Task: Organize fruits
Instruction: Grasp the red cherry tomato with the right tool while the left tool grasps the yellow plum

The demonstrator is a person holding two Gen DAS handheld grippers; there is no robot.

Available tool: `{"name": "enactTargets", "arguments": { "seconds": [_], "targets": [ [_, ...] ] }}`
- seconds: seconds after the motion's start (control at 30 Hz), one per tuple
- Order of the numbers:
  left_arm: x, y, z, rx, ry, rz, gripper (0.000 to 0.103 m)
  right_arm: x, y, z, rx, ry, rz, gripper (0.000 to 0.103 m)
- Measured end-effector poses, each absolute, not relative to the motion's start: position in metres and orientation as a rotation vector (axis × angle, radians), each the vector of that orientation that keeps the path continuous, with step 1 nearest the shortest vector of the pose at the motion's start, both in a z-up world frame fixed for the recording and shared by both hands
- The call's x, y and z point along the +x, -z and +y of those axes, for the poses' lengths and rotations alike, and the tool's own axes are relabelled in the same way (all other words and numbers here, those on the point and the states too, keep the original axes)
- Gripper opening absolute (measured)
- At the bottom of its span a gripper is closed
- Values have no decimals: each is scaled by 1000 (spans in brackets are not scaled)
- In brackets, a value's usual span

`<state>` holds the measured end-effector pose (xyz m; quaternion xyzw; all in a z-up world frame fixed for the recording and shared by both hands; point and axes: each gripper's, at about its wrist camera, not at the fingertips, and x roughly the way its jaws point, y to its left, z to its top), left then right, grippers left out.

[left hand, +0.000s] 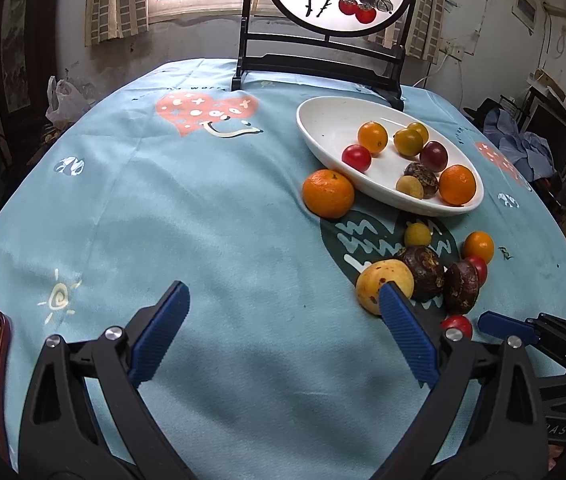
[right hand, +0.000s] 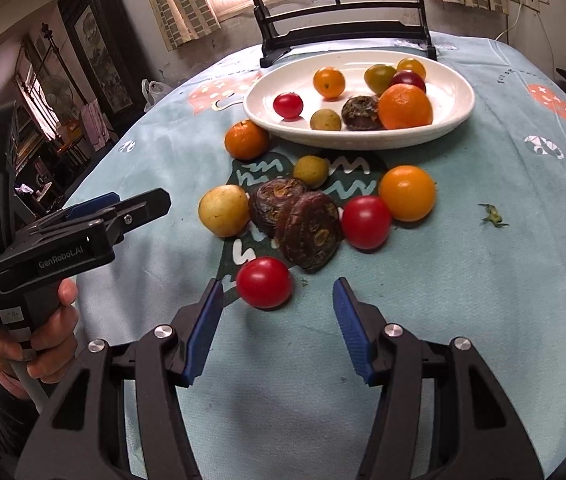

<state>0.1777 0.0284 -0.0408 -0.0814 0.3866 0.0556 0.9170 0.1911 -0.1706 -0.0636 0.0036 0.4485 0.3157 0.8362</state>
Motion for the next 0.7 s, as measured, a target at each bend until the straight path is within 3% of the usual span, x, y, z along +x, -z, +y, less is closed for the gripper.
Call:
{"name": "enactTargets", "arguments": {
  "seconds": [0.13, 0.47, 0.63, 0.7],
  "targets": [
    [177, 41, 31, -187, -109, 800, 97, 192, 66, -166, 24, -665, 970, 57],
    [176, 42, 33, -207, -117, 811, 97, 195, 68, -155, 10, -624, 983, 45],
    [178, 44, 34, -206, -122, 818, 97, 195, 68, -154, -12, -601, 979, 31],
    [178, 44, 34, -204, -123, 822, 97, 196, 69, -157, 7, -606, 981, 30]
  ]
}}
